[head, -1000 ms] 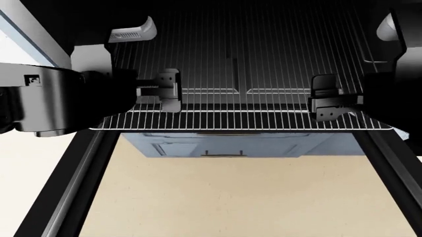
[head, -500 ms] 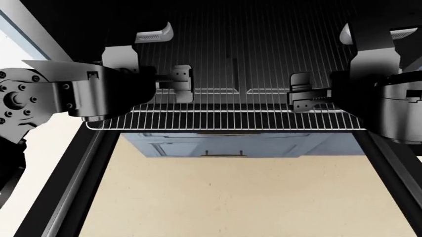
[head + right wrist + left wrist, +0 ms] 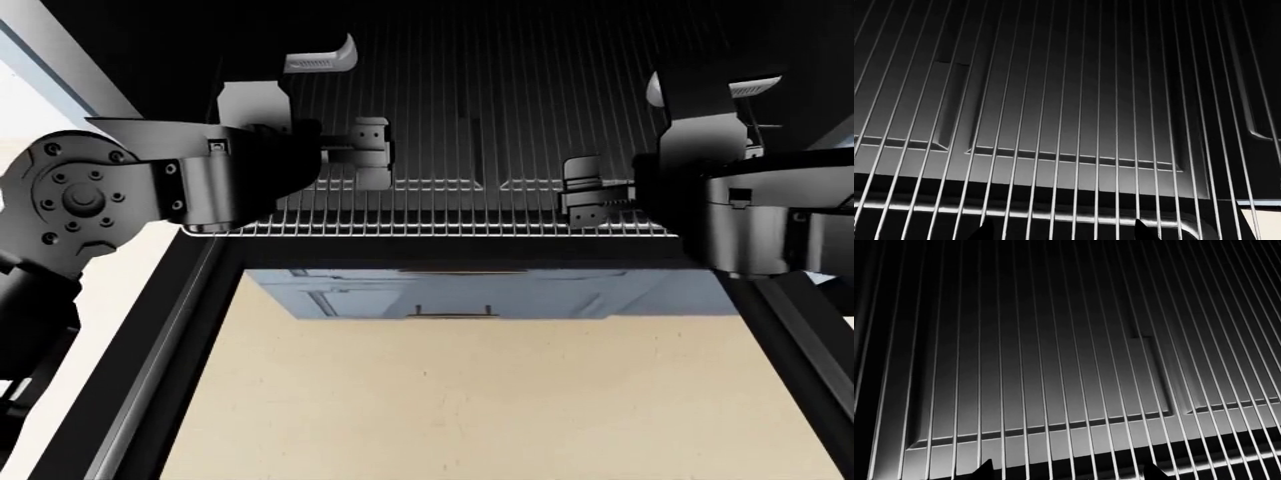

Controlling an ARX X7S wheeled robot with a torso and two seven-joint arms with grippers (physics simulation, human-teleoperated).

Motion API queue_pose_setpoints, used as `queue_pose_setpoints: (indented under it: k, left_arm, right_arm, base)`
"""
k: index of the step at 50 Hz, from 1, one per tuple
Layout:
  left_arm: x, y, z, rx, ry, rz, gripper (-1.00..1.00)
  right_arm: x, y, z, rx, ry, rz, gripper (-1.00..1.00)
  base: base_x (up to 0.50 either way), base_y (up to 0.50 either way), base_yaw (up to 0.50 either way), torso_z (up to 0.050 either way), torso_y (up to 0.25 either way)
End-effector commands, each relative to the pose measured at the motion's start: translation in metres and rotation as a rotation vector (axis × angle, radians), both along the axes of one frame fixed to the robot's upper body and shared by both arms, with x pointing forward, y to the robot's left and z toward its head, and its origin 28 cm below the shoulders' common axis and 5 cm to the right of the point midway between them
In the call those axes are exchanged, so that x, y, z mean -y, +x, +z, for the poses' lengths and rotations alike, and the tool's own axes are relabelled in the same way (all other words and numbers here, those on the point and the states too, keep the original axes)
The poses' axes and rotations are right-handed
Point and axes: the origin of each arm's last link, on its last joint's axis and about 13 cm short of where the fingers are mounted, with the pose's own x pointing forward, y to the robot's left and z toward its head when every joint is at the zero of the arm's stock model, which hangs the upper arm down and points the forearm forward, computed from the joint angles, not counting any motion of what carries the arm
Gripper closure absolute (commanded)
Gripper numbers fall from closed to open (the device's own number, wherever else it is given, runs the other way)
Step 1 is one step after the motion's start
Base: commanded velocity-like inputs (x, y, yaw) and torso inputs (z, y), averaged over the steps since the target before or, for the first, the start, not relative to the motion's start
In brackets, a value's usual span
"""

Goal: Fully slide the bottom oven rack out.

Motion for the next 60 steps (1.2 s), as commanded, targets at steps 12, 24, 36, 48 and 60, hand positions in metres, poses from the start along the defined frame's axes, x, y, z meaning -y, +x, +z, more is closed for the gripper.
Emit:
queue_pose_setpoints:
  k: [12, 24, 36, 48, 60]
  left_arm:
    - [0.001, -0.015, -0.049, -0.255, 0.096, -0.012, -1.00]
    - [-0.009, -0.032, -0.060, -0.340, 0.122, -0.002, -1.00]
    - [-0.016, -0.058, -0.073, -0.423, 0.162, -0.010, -1.00]
    - [-0.022, -0.083, -0.086, -0.505, 0.193, -0.018, -1.00]
    - [-0.026, -0.111, -0.095, -0.584, 0.211, -0.050, -1.00]
  right_arm:
    - [0.001, -0.014, -0.020, -0.153, -0.028, 0.019, -1.00]
    - [0.009, -0.030, -0.023, -0.214, 0.028, -0.005, -1.00]
    - [0.015, -0.057, -0.020, -0.242, 0.060, -0.012, -1.00]
    - [0.015, -0.081, -0.010, -0.243, 0.056, 0.017, -1.00]
    - [0.022, -0.102, -0.004, -0.228, 0.066, 0.025, -1.00]
  base:
    - [0.00, 0.00, 0.00, 0.000, -0.010]
    - [0.00, 0.00, 0.00, 0.000, -0.011]
    - [0.00, 0.00, 0.00, 0.000, -0.012]
    - [0.00, 0.00, 0.00, 0.000, -0.011]
    - [0.00, 0.00, 0.00, 0.000, -0.011]
